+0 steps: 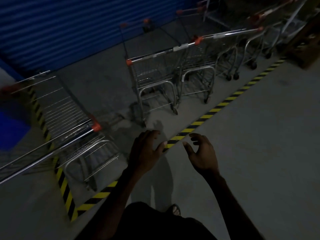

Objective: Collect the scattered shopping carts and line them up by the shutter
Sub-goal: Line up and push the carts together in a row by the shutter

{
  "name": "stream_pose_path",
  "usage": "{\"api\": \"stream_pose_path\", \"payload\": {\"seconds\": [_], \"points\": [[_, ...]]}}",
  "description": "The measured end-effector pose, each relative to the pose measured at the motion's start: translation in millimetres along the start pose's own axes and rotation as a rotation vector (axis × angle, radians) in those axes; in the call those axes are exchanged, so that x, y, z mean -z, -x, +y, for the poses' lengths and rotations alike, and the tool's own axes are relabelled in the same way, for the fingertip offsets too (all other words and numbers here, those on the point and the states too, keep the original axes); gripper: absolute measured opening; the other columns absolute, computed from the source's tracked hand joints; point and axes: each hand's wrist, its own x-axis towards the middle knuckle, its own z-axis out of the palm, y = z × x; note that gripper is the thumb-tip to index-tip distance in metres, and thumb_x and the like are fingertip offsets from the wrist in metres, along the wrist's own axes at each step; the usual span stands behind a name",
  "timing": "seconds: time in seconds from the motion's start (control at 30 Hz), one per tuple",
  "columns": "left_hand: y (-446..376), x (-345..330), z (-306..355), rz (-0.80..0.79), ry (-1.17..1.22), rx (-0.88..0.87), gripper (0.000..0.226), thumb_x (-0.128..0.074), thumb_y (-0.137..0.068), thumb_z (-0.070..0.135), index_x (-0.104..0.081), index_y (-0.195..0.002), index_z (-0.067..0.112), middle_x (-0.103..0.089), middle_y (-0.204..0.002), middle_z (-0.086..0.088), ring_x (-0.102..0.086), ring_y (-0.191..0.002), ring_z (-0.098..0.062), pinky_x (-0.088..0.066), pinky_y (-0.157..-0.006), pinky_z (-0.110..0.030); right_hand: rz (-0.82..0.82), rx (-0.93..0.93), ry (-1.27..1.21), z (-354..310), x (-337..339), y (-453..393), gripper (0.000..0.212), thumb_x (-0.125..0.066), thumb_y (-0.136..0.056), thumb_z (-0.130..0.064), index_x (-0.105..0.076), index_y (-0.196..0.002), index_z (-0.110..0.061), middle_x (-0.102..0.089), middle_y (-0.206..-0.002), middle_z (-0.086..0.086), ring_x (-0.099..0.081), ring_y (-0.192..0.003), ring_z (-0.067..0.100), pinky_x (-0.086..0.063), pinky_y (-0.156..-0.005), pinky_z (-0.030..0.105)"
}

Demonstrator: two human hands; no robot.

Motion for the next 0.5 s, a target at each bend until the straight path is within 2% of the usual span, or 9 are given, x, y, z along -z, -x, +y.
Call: {"api": "stream_pose_path", "payload": {"seconds": [0.33,0.4,0.5], "points": [[-97,-37,28,0.000,0.002,0.004,0.031,-0.069,-0.099,0.045,-0.066,-0.124,0.027,-0.063,-0.113,0.008,-0.058,-0.107,-0.016,-0.051,-0.088,-0.040,0.007,0.024,0.001,20,31,-107,0.044,-0.065,-0.103,-0.046,-0.059,-0.138,-0.020,-0.062,-0.131,0.002,-0.064,-0.109,0.018,-0.049,-0.084,0.036],[-120,-42,22,-0.003,0.014,0.013,0.032,-0.067,-0.098,0.048,-0.065,-0.124,0.028,-0.061,-0.111,0.009,-0.058,-0.105,-0.015,-0.050,-0.087,-0.037,-0.004,0.034,-0.009,18,32,-135,0.045,-0.065,-0.102,-0.045,-0.059,-0.139,-0.019,-0.062,-0.133,0.004,-0.064,-0.107,0.016,-0.050,-0.083,0.037],[-154,-51,11,-0.037,0.042,0.040,0.033,-0.065,-0.100,0.048,-0.064,-0.127,0.029,-0.060,-0.113,0.010,-0.058,-0.107,-0.015,-0.050,-0.087,-0.036,-0.021,0.046,-0.002,15,31,-174,0.046,-0.066,-0.102,-0.045,-0.060,-0.138,-0.017,-0.061,-0.134,0.006,-0.065,-0.114,0.023,-0.055,-0.085,0.042]]}}
